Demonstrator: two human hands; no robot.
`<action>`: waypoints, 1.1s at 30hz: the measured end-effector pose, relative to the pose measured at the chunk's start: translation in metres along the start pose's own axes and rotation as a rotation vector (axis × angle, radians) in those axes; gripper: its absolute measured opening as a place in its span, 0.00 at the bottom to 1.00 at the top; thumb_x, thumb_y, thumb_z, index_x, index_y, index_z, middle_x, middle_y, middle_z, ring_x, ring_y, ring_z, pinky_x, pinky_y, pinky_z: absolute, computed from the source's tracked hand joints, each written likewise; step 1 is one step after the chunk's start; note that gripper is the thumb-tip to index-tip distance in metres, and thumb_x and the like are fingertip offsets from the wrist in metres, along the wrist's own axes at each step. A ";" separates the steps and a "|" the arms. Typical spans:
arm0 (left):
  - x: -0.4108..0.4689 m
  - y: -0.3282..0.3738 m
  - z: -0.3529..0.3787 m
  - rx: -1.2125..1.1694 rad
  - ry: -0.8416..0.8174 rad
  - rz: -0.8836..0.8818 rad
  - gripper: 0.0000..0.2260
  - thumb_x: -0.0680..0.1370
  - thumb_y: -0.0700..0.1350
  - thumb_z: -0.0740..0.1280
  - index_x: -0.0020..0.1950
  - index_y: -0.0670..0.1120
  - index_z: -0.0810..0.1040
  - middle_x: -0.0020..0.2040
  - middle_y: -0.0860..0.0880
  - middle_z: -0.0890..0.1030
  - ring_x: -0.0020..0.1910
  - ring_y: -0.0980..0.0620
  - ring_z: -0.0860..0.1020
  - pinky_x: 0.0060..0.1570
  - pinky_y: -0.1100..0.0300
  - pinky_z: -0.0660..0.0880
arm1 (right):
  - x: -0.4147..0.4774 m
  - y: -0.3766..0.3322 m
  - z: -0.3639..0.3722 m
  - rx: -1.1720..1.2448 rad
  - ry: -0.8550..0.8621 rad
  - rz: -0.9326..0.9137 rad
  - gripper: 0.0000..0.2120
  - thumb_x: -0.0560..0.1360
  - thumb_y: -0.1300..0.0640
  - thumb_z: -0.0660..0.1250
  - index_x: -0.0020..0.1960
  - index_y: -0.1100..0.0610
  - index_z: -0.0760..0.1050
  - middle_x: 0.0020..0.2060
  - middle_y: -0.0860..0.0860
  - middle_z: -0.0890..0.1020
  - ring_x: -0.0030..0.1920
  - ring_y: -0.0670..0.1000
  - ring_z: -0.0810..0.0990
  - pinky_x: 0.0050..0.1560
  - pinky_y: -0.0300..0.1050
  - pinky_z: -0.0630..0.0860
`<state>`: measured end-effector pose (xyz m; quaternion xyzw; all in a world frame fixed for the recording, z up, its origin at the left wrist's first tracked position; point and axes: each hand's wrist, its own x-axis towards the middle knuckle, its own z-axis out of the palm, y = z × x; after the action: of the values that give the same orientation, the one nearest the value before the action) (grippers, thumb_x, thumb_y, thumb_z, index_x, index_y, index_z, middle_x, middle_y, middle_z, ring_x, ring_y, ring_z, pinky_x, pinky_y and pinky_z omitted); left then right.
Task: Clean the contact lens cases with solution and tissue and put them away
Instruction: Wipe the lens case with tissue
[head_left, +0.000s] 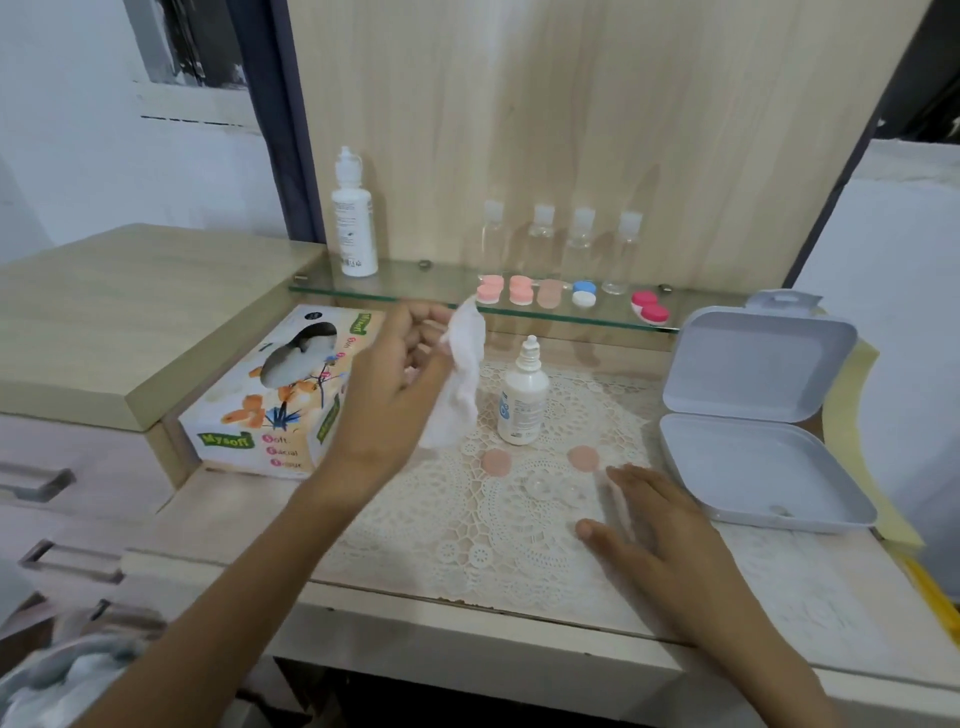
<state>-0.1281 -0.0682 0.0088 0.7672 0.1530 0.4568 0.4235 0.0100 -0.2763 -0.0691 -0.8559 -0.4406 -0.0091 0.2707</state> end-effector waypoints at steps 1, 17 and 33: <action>-0.007 -0.004 0.008 0.018 -0.044 -0.013 0.07 0.79 0.41 0.63 0.53 0.53 0.72 0.46 0.57 0.78 0.43 0.58 0.76 0.41 0.67 0.73 | 0.002 -0.001 -0.001 0.022 0.030 -0.003 0.34 0.70 0.32 0.63 0.70 0.49 0.68 0.68 0.44 0.71 0.68 0.44 0.66 0.62 0.38 0.64; -0.049 -0.044 0.049 0.508 -0.429 0.261 0.14 0.76 0.51 0.58 0.52 0.50 0.82 0.47 0.57 0.79 0.50 0.60 0.73 0.43 0.59 0.76 | 0.014 -0.004 0.017 0.030 0.153 -0.018 0.17 0.72 0.42 0.68 0.58 0.47 0.80 0.56 0.44 0.74 0.58 0.45 0.71 0.50 0.40 0.70; -0.043 -0.044 0.048 0.585 -0.508 0.281 0.05 0.75 0.50 0.69 0.49 0.53 0.82 0.49 0.59 0.77 0.50 0.59 0.73 0.39 0.58 0.74 | 0.015 0.000 0.021 0.004 0.169 -0.057 0.13 0.74 0.46 0.68 0.57 0.48 0.80 0.55 0.47 0.76 0.57 0.48 0.72 0.54 0.43 0.71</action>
<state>-0.1044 -0.0929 -0.0615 0.9570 0.0609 0.2435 0.1454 0.0143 -0.2553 -0.0832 -0.8385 -0.4405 -0.0879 0.3083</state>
